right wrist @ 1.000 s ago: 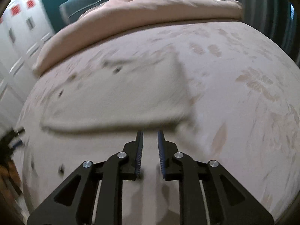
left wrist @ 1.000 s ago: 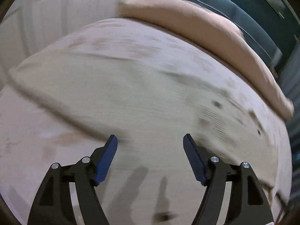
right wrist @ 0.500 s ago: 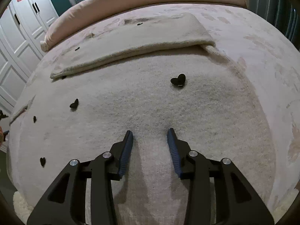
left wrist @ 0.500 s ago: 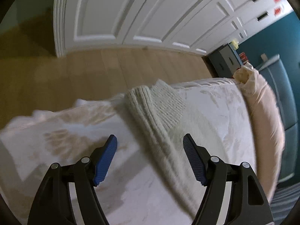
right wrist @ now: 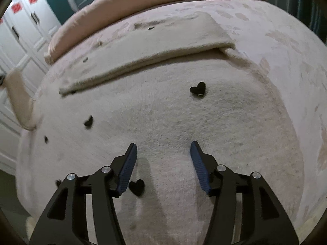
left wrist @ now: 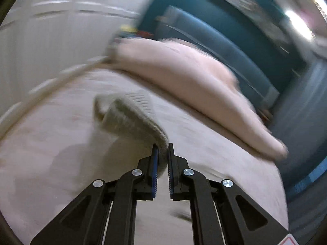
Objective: Fold small clothes
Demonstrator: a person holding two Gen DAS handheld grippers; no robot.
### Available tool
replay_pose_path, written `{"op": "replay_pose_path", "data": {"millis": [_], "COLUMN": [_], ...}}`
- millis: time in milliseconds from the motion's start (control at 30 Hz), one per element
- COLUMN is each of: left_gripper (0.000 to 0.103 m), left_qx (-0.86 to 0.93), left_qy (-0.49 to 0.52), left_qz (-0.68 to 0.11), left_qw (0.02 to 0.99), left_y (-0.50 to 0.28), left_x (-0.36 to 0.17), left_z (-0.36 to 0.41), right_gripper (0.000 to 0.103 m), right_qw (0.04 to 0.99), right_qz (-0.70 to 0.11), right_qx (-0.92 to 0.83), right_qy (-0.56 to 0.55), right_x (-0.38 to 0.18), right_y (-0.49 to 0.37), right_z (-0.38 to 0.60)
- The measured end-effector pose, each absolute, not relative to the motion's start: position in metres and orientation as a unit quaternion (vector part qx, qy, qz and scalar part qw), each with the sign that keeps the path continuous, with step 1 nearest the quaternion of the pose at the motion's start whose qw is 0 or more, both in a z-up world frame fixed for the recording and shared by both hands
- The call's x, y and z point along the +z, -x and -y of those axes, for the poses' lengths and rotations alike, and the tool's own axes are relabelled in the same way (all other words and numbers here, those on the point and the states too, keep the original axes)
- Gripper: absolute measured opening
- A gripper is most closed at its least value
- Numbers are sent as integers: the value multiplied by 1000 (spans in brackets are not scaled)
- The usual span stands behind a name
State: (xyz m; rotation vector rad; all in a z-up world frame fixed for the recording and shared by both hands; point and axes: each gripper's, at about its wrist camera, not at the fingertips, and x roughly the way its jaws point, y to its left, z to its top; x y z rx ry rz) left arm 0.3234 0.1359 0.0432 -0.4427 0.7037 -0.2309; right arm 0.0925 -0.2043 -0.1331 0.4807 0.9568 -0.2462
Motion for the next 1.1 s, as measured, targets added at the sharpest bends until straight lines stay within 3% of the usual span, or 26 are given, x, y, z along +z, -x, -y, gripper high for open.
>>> {"op": "replay_pose_path", "data": {"millis": [100,167,267,500,633,867,933,1000,1033,1100], "left_gripper": [13,35,42,52,54,55,51,27,17,16], "left_qx": [-174,-186,-170,-58,14,46,37,35,30,15], "left_qy": [170,153,161,246,306,380,390,383,382,386], "left_qz": [-382,-417,-466,-488,-475,-469,-470,-472,-470,-441], "left_qw": [891,877,853,835,825,796,791,793,796,810], "left_y": [-313,-300,-274,-262,-270,-300,-308,-309,-308,-303], "left_x": [24,-8,-61,-102,-103,-111,-114,-113,-111,-95], "left_z": [-16,43,81,-17,-99,-164,-167,-165,-164,-163], "right_gripper": [52,52,54,60,64,66,51,7,7,6], "right_qw": [851,852,855,867,862,817,808,805,812,864], "right_qz": [-442,-432,-424,-415,-423,-464,-473,-489,-482,-391], "right_qx": [-116,-119,-130,-92,-49,-30,-30,-17,-13,26], "right_qy": [-260,-271,-269,-262,-276,-341,-349,-337,-329,-316], "right_x": [-125,-119,-110,-91,-89,-120,-126,-123,-114,-59], "right_y": [-83,-74,-64,-95,-161,-260,-275,-294,-297,-285], "right_z": [217,230,249,270,265,259,254,244,242,241]}}
